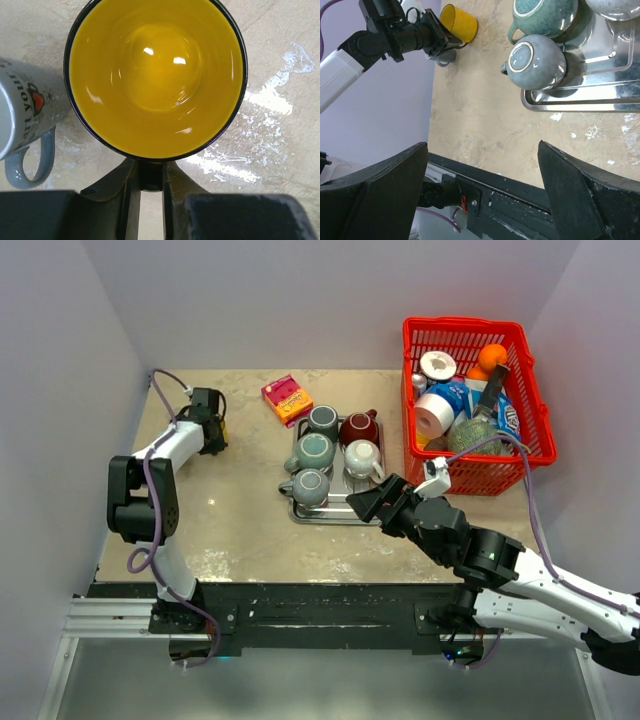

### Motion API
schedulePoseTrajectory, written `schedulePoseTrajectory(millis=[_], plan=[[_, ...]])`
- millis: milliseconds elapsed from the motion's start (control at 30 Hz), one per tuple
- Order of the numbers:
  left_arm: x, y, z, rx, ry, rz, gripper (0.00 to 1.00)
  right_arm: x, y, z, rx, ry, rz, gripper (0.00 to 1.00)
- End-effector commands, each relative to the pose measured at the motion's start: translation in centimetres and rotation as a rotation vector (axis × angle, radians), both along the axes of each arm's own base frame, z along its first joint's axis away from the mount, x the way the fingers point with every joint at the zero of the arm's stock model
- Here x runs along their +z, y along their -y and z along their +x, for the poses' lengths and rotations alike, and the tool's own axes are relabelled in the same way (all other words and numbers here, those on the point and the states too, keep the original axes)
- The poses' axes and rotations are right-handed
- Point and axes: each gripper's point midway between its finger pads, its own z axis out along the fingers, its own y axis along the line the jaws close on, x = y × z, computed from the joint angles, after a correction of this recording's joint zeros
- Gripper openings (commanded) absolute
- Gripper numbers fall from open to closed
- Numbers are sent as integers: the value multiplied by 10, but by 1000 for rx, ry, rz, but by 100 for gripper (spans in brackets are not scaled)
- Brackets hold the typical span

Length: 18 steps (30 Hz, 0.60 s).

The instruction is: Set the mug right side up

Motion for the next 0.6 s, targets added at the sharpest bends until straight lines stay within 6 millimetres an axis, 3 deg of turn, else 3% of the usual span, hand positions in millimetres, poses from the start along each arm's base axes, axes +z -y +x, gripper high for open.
schedulePoseTrajectory(millis=[0, 100, 167, 300, 400, 567], plan=[[24, -8, 26, -2, 74, 25, 20, 3, 2, 4, -34, 0, 28, 94], [23, -9, 25, -4, 70, 28, 30, 2, 2, 4, -36, -1, 23, 94], [23, -8, 25, -6, 68, 23, 31, 1, 2, 4, -38, -5, 18, 94], [28, -8, 26, -7, 76, 11, 52, 3, 2, 4, -39, -7, 19, 95], [43, -2, 28, -23, 116, -17, 58, 1, 3, 4, -42, -20, -11, 95], [95, 15, 26, -80, 235, -101, 71, -17, -2, 11, -46, -55, -160, 95]])
